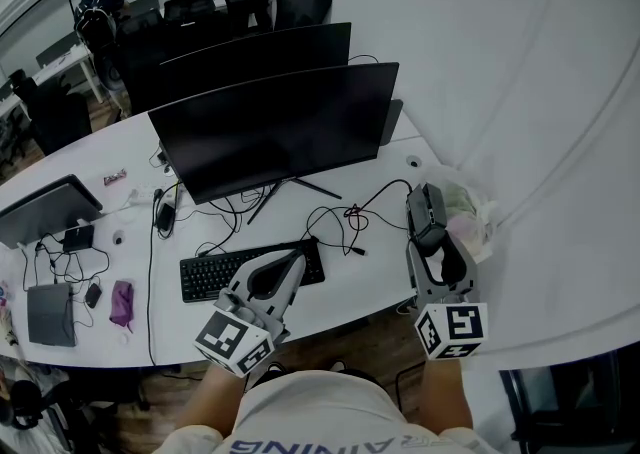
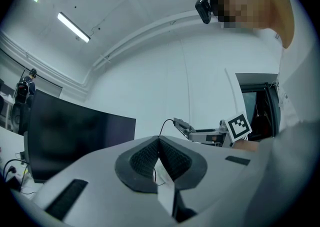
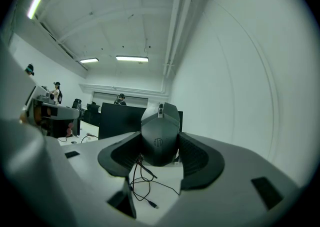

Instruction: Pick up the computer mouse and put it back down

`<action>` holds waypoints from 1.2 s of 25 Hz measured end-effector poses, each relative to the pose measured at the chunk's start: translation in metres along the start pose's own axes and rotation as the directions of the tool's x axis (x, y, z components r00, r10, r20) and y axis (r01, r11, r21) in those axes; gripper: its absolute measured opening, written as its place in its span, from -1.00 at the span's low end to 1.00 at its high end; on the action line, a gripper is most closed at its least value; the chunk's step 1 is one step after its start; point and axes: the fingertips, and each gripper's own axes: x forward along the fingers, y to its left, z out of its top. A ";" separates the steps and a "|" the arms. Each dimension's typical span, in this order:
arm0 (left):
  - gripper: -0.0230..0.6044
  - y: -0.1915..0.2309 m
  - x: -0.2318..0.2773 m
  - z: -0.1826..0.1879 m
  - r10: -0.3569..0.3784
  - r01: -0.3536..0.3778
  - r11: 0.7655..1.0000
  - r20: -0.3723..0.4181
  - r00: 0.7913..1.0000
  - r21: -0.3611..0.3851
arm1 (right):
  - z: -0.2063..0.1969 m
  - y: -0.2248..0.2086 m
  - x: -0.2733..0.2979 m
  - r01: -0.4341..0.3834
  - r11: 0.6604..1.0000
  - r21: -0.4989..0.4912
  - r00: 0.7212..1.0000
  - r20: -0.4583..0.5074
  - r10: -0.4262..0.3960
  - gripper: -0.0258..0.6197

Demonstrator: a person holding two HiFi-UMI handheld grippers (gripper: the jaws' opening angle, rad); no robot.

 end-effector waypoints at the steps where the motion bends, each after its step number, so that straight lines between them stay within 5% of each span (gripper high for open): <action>1: -0.90 0.000 0.000 -0.001 0.000 0.000 1.000 -0.002 1.000 0.001 | 0.000 0.000 0.000 0.001 1.000 -0.001 1.000 -0.001 -0.001 -0.14; 30: -0.90 0.000 0.010 -0.037 0.010 -0.015 0.999 -0.114 0.993 -0.046 | -0.081 -0.017 0.014 0.008 0.998 0.059 0.985 -0.174 0.003 -0.14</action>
